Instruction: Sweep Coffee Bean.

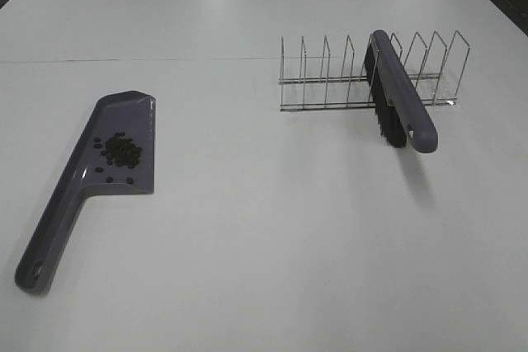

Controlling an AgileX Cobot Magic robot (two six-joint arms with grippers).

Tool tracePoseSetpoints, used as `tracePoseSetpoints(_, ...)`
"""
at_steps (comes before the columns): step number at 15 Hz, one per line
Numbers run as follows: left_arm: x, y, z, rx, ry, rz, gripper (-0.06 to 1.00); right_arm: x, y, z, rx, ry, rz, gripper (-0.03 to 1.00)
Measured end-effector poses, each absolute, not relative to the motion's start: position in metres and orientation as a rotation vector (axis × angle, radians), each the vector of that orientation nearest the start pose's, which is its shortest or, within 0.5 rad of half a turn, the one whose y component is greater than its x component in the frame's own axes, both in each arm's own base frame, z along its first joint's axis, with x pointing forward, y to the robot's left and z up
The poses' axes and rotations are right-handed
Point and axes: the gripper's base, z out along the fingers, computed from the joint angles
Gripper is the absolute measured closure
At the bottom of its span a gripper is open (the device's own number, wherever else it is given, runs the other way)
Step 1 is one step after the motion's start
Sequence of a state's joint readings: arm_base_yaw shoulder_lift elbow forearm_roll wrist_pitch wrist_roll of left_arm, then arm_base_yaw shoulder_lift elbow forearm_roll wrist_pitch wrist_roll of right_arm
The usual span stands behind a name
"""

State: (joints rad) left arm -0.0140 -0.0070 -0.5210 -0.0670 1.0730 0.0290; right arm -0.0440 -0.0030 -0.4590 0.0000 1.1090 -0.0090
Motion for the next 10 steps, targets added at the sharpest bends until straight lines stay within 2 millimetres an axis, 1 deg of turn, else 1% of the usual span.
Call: tracePoseSetpoints(10,-0.0092,-0.0052,0.2822,0.049,2.027,-0.07,0.2,-0.0031,0.0001,0.262,0.037,2.13,-0.031,0.29)
